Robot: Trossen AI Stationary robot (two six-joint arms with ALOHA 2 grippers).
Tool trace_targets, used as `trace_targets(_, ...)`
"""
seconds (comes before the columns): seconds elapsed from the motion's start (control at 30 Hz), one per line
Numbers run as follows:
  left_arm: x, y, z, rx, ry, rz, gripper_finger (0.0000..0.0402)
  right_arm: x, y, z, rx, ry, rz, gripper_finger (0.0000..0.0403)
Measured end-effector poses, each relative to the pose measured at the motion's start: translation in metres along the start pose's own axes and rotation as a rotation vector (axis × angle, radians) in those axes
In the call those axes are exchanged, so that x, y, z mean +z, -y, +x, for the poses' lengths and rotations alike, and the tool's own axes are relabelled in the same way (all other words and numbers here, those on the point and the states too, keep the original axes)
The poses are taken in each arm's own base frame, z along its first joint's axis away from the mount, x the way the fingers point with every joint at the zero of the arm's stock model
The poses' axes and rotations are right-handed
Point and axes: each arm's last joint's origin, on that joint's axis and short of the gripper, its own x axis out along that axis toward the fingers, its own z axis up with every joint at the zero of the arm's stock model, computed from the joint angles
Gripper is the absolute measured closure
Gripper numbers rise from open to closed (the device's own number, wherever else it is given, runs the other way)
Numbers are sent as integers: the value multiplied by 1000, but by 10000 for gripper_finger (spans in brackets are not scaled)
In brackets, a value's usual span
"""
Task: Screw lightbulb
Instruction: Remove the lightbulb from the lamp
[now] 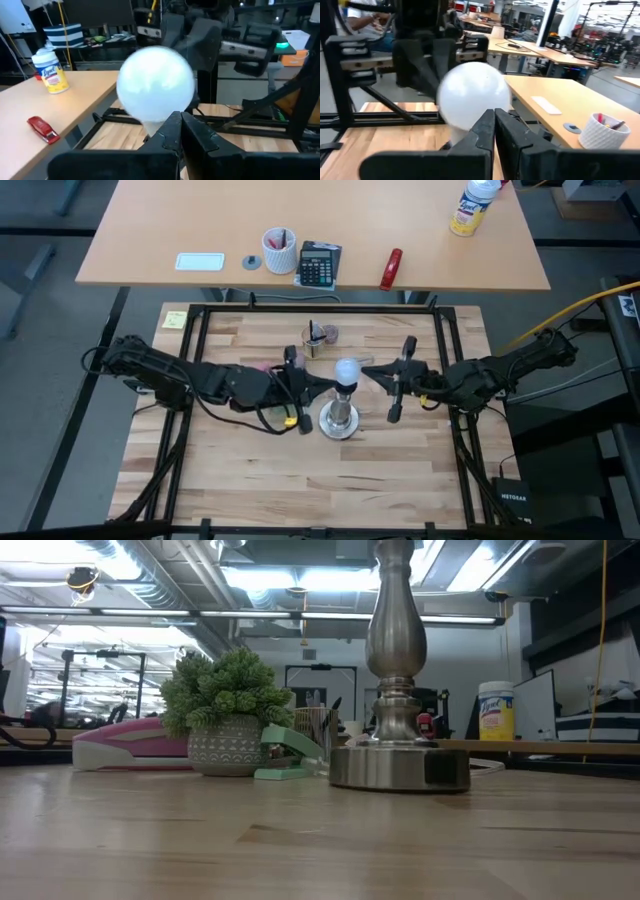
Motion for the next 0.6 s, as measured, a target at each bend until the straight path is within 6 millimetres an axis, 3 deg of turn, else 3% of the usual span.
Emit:
trace_targets(0.23, -5, 9, 2, -25, -12, 15, 400, 0, 1, 0, -23, -1, 1, 386)
trace_targets(0.4, 6, 17, -15, -34, 48, 16, 400, 6, 7, -8, -24, 23, 4, 386)
trace_targets(0.6, 16, 17, -34, 104, 75, 34, 400, 13, 2, -24, 94, 69, 28, 386)
